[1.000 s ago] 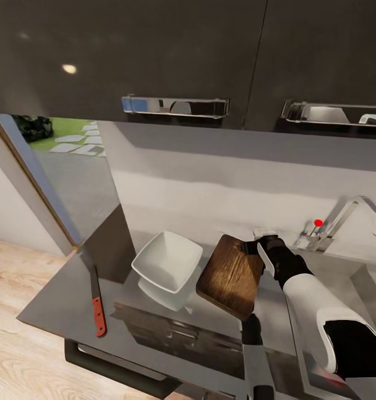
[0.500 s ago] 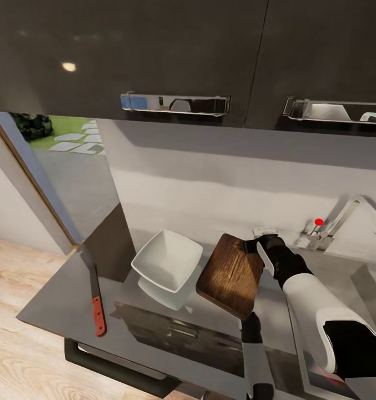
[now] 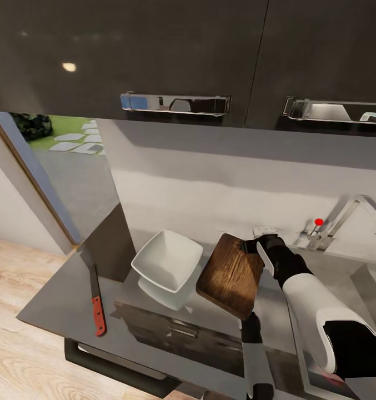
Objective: In the kitchen, take the Vidalia onion out of the sink, dice it on the chopping board with the paring knife, put the diced onion into the bowl on the countertop, then place both the paring knife and the chopping board into the sink.
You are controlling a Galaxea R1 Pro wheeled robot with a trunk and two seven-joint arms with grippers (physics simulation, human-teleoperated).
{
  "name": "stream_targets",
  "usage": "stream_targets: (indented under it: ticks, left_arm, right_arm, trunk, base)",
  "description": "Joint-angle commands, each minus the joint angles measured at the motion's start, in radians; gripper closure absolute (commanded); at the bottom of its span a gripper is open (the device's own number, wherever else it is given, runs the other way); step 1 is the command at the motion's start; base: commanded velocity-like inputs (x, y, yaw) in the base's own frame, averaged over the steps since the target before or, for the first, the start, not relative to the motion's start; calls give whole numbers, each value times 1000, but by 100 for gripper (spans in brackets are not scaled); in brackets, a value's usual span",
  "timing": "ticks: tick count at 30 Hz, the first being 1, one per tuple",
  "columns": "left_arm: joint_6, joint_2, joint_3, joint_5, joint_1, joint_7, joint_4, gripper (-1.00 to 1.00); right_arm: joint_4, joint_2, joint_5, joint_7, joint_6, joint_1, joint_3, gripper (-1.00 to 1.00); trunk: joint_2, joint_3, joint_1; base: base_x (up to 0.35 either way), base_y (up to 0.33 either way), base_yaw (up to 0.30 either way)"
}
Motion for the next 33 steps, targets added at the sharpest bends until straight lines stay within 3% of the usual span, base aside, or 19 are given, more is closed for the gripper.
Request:
stream_targets:
  ticks: [1,2,22,33]
  left_arm:
    - [-1,0,0,1,0,-1,-2,-100]
    - [-1,0,0,1,0,-1,-2,-100]
    - [-1,0,0,1,0,-1,-2,-100]
    - [-1,0,0,1,0,-1,-2,-100]
  right_arm:
    - [28,0,-3,2,7,0,4,-100]
    - [28,0,-3,1,7,0,4,100]
    - [27,-1,-3,-1,10,0,4,100]
    - [23,-3,-2,-3,11,0,4,100]
  trunk:
    - [-1,-2,1]
    - [-1,-2,1]
    - [-1,-2,1]
    - [-1,13,1]
  base:
    - [0,0,0]
    - [0,0,0]
    - [0,0,0]
    - [0,0,0]
